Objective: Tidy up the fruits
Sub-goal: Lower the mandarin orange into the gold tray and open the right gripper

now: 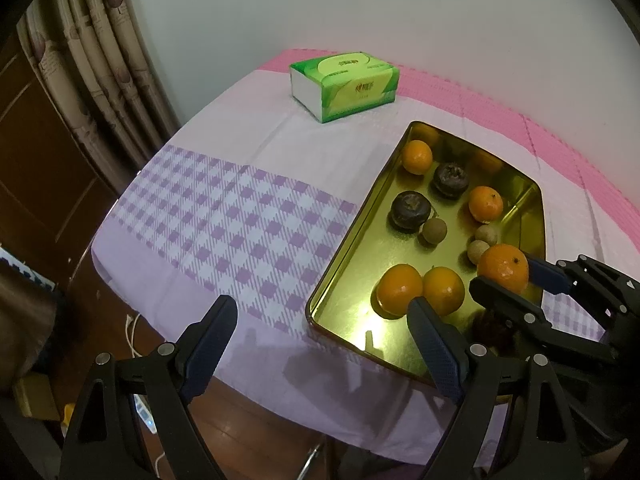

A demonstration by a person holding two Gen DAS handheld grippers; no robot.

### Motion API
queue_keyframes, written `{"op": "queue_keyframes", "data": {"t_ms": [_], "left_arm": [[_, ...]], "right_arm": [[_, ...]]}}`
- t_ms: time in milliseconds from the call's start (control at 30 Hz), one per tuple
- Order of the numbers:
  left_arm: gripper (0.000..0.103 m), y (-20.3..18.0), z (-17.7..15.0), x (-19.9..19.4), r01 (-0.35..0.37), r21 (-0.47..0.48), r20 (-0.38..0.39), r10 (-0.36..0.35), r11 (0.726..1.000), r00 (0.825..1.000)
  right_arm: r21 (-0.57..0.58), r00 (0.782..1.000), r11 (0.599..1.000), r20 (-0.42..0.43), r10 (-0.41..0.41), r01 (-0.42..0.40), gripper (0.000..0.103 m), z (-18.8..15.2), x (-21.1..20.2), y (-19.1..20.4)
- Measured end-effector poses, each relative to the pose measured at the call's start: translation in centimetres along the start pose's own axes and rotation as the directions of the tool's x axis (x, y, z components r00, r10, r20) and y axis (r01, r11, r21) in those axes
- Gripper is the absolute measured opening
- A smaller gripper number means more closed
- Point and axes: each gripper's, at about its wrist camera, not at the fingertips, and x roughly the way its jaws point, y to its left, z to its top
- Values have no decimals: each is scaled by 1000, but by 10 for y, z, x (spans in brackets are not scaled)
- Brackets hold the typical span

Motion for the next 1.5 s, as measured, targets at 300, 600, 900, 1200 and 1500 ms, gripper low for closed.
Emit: {"op": "queue_keyframes", "data": {"t_ms": [300,600,900,1200,1500], "left_arm": [[87,1,0,4,-3,-5,-18,3,1000,1000],[87,6,1,8,-2,-28,-33,1,1000,999],[87,7,1,10,-7,-29,-40,5,1000,999],[87,7,1,13,-9,-27,-50,7,1000,999],[87,8,1,14,-13,-31,-57,11,999,998]], "right_arm": [[7,1000,1000,-6,12,-12,36,1,9,0],[11,1000,1000,-10,18,-18,36,4,17,0],[26,999,999,-22,41,-40,36,10,29,-2],[33,997,998,-33,63,-62,36,18,43,0],[42,996,996,-47,76,-74,36,24,53,0]]}}
